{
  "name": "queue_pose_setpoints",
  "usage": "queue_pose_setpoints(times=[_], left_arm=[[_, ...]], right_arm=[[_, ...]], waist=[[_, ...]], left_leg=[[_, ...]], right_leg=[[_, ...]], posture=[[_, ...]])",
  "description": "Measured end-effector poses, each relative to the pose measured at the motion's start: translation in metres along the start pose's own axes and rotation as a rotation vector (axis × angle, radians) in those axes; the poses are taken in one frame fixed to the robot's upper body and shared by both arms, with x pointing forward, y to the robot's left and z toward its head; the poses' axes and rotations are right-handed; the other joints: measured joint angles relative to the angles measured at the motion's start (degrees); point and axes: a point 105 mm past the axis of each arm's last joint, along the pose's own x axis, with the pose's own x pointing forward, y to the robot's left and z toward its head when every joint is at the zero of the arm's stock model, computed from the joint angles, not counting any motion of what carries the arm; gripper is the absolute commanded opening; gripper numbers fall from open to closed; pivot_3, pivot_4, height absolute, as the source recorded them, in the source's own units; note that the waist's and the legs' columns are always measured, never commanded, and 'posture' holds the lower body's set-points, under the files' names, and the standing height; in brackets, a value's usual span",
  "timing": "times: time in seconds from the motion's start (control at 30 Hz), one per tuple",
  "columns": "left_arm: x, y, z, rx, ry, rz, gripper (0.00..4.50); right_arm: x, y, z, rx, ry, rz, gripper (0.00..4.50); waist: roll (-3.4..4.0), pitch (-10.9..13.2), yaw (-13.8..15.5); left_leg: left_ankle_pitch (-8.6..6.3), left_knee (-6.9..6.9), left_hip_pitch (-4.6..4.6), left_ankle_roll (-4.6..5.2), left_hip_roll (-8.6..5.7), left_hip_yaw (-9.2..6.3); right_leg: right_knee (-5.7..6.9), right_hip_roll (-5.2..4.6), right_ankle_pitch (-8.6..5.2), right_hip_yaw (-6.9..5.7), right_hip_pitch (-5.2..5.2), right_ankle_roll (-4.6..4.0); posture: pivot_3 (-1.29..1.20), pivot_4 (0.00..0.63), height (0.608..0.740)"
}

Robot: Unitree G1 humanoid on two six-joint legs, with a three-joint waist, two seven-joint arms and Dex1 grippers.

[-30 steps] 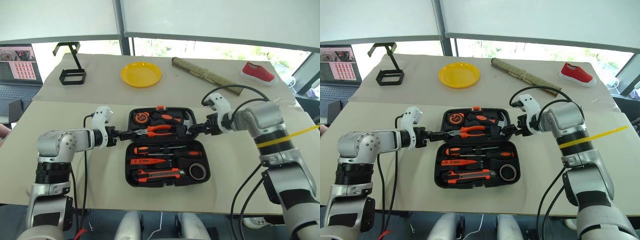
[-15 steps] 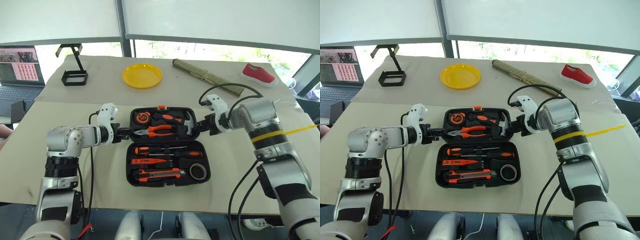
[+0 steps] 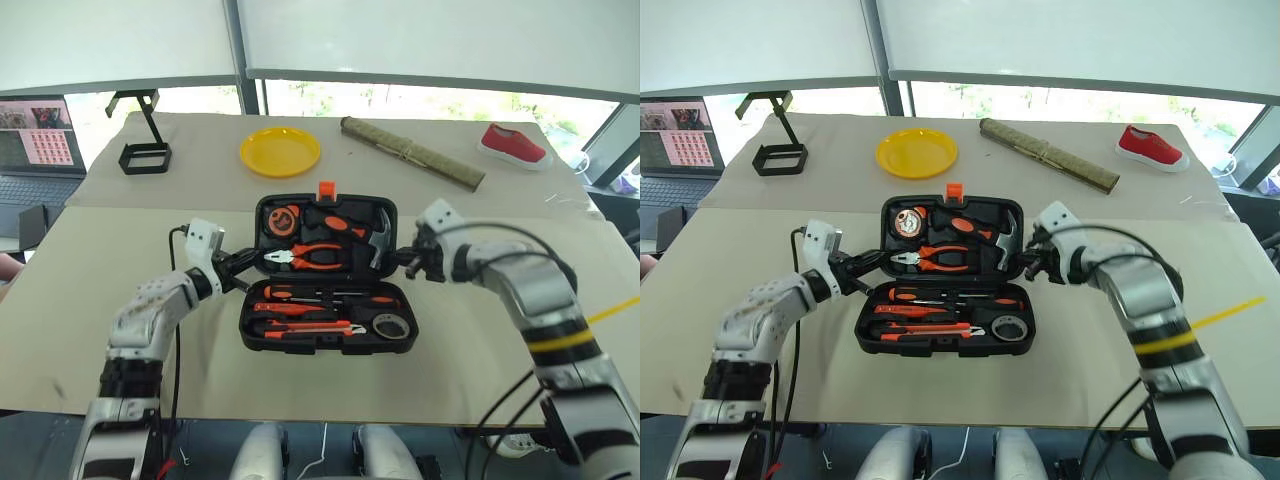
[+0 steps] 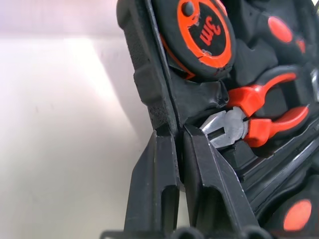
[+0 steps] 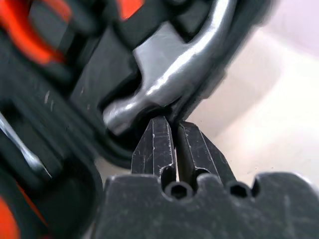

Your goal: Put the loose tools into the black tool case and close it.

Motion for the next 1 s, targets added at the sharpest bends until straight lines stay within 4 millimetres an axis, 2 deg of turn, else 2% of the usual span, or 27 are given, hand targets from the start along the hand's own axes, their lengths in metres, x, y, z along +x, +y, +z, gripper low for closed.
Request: queue_pose_setpoints(times=[0.1,0.23,0.4,0.47,0.5,0.53,0.57,0.63,0.67,0.7,0.73,0.8,0.83,0.87,0.9,0.97,1.0], left_arm=[[-0.013,-0.006,0.007,0.251,-0.104,-0.02,0.01],[-0.036,-0.018,0.007,0.592,-0.142,-0.082,0.01],[-0.062,-0.027,-0.007,0.861,-0.149,-0.141,0.01],[-0.075,-0.031,-0.016,0.95,-0.136,-0.178,0.77],[-0.082,-0.031,-0.027,0.977,-0.093,-0.212,0.99],[-0.088,-0.027,-0.037,0.978,-0.044,-0.228,1.44],[-0.097,-0.024,-0.053,0.953,0.017,-0.247,1.84],[-0.101,-0.024,-0.058,0.943,0.031,-0.257,2.5],[-0.105,-0.021,-0.06,0.899,0.04,-0.239,2.84],[-0.106,-0.016,-0.059,0.857,0.053,-0.224,3.25],[-0.107,-0.012,-0.059,0.829,0.065,-0.212,3.49],[-0.106,-0.003,-0.057,0.728,0.092,-0.177,3.55],[-0.102,0.004,-0.055,0.677,0.107,-0.166,3.34],[-0.1,0.009,-0.053,0.652,0.117,-0.153,3.07],[-0.097,0.018,-0.051,0.618,0.143,-0.138,2.78],[-0.084,0.033,-0.042,0.552,0.176,-0.113,1.96],[-0.078,0.035,-0.037,0.539,0.166,-0.107,1.51]], right_arm=[[-0.012,0.009,-0.001,-0.21,-0.101,-0.038,0.0],[-0.029,0.025,-0.006,-0.52,-0.193,-0.08,0.0],[-0.042,0.044,-0.018,-0.782,-0.247,-0.101,0.0],[-0.048,0.054,-0.029,-0.892,-0.258,-0.104,0.0],[-0.05,0.059,-0.035,-0.93,-0.265,-0.107,0.0],[-0.051,0.06,-0.039,-0.938,-0.264,-0.109,0.78],[-0.054,0.061,-0.046,-0.946,-0.249,-0.107,1.04],[-0.059,0.063,-0.077,-0.922,-0.137,-0.051,1.66],[-0.063,0.065,-0.085,-0.89,-0.114,-0.044,2.04],[-0.066,0.064,-0.085,-0.87,-0.118,-0.051,2.46],[-0.068,0.064,-0.084,-0.862,-0.117,-0.05,2.67],[-0.075,0.063,-0.086,-0.821,-0.102,-0.04,2.53],[-0.082,0.064,-0.091,-0.752,-0.079,-0.034,2.3],[-0.085,0.064,-0.092,-0.712,-0.07,-0.029,2.13],[-0.09,0.068,-0.097,-0.633,-0.049,-0.011,1.72],[-0.1,0.079,-0.101,-0.455,-0.021,0.038,0.98],[-0.1,0.083,-0.1,-0.425,-0.02,0.063,0.62]], waist=[[-0.07,0.0,0.1],[-0.08,0.0,0.1],[-0.13,0.0,0.0],[-0.18,-0.2,0.0],[-0.18,-0.3,0.0],[-0.16,-0.3,0.0],[-0.17,-0.3,0.0],[-0.28,-0.2,0.5],[-0.25,-0.2,0.6],[-0.22,-0.2,0.5],[-0.21,-0.3,0.4],[-0.19,-0.3,0.1],[-0.19,-0.3,0.3],[-0.2,-0.3,0.4],[-0.23,-0.2,0.7],[-0.27,-0.2,0.9],[-0.3,-0.2,0.8]], left_leg=[[-0.01,0.01,-0.2,0.02,0.03,0.12],[-0.03,0.0,-0.12,0.05,0.04,0.25],[-0.08,-0.27,0.51,0.12,0.11,0.4],[-0.08,-0.51,0.75,0.12,0.1,0.53],[-0.08,-0.65,0.94,0.12,0.1,0.63],[-0.08,-0.74,1.13,0.12,0.08,0.73],[-0.08,-0.79,1.29,0.13,0.08,0.8],[-0.08,-0.8,1.51,0.13,0.14,0.76],[-0.08,-0.8,1.51,0.13,0.16,0.85],[-0.1,-0.8,1.6,0.16,0.2,0.87],[-0.11,-0.8,1.64,0.17,0.23,0.87],[-0.11,-0.8,1.69,0.17,0.26,0.84],[-0.11,-0.8,1.73,0.17,0.26,0.8],[-0.1,-0.8,1.68,0.17,0.25,0.75],[-0.09,-0.8,1.67,0.17,0.25,0.75],[-0.09,-0.79,1.57,0.17,0.22,0.73],[-0.09,-0.79,1.53,0.17,0.2,0.72]], right_leg=[[-0.01,-0.01,0.0,0.0,-0.18,0.0],[-0.04,-0.05,0.0,0.02,-0.12,0.0],[-0.26,-0.03,-0.02,0.08,0.42,0.01],[-0.34,-0.08,-0.04,0.14,0.5,0.0],[-0.36,-0.11,-0.05,0.18,0.61,-0.01],[-0.39,-0.13,-0.08,0.22,0.76,0.0],[-0.47,-0.14,-0.1,0.25,0.93,0.02],[-0.56,-0.23,-0.16,0.11,1.27,0.08],[-0.57,-0.28,-0.16,0.15,1.24,0.08],[-0.51,-0.3,-0.16,0.19,1.3,0.08],[-0.48,-0.26,-0.16,0.2,1.34,0.07],[-0.37,-0.21,-0.19,0.19,1.33,0.03],[-0.35,-0.17,-0.21,0.16,1.37,0.01],[-0.32,-0.15,-0.22,0.1,1.35,0.01],[-0.32,-0.06,-0.21,0.09,1.34,-0.01],[-0.36,-0.01,-0.21,0.11,1.31,-0.01],[-0.36,-0.02,-0.21,0.11,1.3,-0.01]], posture=[[0.0,0.15,0.74],[0.0,0.15,0.74],[0.0,0.15,0.74],[0.0,0.15,0.74],[0.0,0.15,0.74],[0.0,0.15,0.74],[0.0,0.15,0.74],[0.0,0.15,0.74],[0.0,0.15,0.74],[0.0,0.15,0.74],[0.0,0.15,0.74],[0.0,0.15,0.74],[0.0,0.15,0.74],[0.0,0.15,0.74],[0.0,0.15,0.74],[0.0,0.15,0.74],[0.0,0.15,0.74]])
